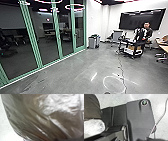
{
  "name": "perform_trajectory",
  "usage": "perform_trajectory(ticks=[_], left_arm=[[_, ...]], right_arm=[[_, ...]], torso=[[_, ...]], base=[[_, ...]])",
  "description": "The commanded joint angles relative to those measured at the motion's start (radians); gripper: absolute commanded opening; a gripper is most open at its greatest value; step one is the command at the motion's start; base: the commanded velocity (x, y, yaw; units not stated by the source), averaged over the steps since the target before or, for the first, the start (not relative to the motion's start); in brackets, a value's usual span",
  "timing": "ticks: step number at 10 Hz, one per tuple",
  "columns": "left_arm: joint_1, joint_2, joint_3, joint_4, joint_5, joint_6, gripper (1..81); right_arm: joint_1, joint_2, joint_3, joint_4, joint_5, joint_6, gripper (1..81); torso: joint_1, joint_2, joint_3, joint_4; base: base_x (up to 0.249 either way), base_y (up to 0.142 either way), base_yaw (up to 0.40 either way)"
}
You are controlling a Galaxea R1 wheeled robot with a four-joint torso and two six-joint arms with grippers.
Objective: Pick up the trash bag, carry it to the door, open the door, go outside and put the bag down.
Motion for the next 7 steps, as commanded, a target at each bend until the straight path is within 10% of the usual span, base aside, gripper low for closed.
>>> perform_trajectory(ticks=[1,7], left_arm=[[-0.073,0.003,-0.005,0.003,0.058,0.005,1.0],[-0.073,0.006,-0.005,0.003,0.058,0.005,1.0]], right_arm=[[0.055,0.003,0.002,-0.006,-0.055,-0.002,81.1],[0.050,0.003,0.002,-0.003,-0.054,-0.002,81.1]], torso=[[0.000,0.000,0.000,0.000],[0.000,0.000,0.000,0.000]], base=[[0.191,0.000,0.000],[0.193,0.000,0.000]])
